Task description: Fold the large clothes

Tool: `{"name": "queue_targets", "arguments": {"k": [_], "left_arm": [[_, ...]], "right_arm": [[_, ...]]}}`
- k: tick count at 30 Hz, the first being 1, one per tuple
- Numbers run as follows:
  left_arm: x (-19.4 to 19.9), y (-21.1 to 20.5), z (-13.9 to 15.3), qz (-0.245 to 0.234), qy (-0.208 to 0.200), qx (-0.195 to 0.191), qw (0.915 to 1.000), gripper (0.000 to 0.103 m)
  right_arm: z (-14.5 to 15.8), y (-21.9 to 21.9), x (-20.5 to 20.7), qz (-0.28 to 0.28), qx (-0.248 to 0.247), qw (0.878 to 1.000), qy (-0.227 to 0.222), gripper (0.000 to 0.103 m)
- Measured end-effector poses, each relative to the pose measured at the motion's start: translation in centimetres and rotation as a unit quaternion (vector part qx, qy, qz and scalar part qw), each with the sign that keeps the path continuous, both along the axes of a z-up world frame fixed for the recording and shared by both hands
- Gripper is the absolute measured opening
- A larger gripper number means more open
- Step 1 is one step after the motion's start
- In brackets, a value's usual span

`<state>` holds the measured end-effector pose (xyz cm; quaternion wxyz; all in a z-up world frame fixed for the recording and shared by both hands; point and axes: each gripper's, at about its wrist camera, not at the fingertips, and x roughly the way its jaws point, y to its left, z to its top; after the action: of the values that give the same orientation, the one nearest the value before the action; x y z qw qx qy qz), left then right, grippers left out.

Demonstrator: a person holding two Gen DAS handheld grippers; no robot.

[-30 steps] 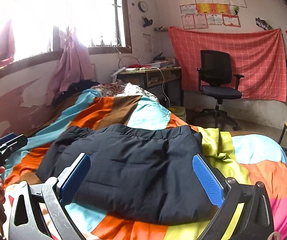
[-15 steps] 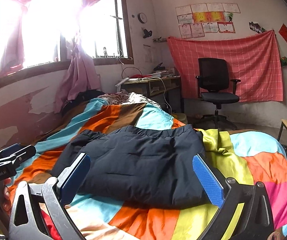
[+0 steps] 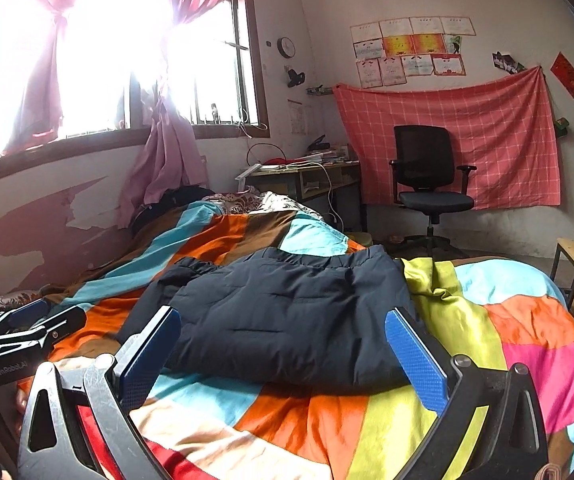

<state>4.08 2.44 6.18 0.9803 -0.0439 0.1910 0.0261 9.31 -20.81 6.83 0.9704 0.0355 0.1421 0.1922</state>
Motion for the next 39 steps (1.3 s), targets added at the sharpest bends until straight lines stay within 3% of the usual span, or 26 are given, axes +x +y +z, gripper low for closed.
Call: {"name": "queue_targets", "arguments": {"k": [22, 39], "left_arm": [[-1.2, 0.0, -3.9, -0.024, 0.012, 0.028, 0.9993, 0.100], [-0.9, -0.1, -5.0, -0.028, 0.027, 0.031, 0.9988, 0.100]], "right_arm": [[-3.8, 0.1, -2.5, -0.012, 0.012, 1.000, -0.003, 0.103], [-6.4, 0.9, -1.4, -0.016, -0.005, 0.999, 0.044, 0.103]]}}
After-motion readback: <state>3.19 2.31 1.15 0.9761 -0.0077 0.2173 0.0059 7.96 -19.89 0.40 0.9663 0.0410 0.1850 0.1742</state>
